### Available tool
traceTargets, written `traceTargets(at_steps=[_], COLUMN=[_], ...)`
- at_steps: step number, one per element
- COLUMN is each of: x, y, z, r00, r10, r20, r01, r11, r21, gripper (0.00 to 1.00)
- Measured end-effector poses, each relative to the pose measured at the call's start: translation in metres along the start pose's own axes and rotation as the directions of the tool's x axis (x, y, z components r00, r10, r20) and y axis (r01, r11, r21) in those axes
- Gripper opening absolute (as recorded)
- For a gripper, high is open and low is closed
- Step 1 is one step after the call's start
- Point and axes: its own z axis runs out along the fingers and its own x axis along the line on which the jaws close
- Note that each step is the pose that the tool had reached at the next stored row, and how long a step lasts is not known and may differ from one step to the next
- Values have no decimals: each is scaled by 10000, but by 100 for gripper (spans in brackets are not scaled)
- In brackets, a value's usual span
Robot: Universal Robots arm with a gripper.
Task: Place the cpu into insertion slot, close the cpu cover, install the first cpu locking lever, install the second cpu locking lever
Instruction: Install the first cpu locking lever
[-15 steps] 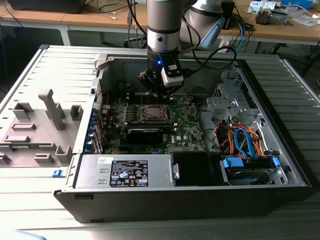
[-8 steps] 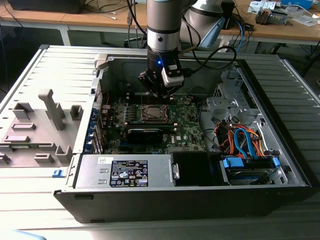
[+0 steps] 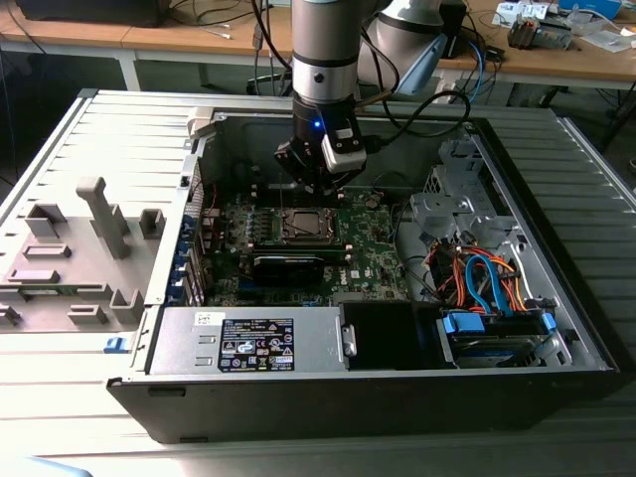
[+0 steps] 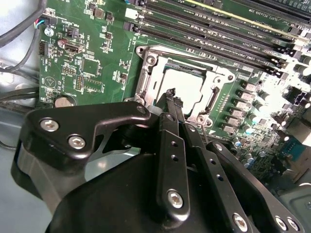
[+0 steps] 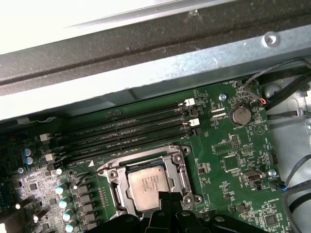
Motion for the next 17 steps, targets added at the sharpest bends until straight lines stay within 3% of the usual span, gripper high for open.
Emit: traceTargets(at_steps=[17], x=[0], y=[0], z=[0], r00=[9994], r10=[-352], r20=[15], r01=[352], r11=[9994], r21=[-17], gripper=[11])
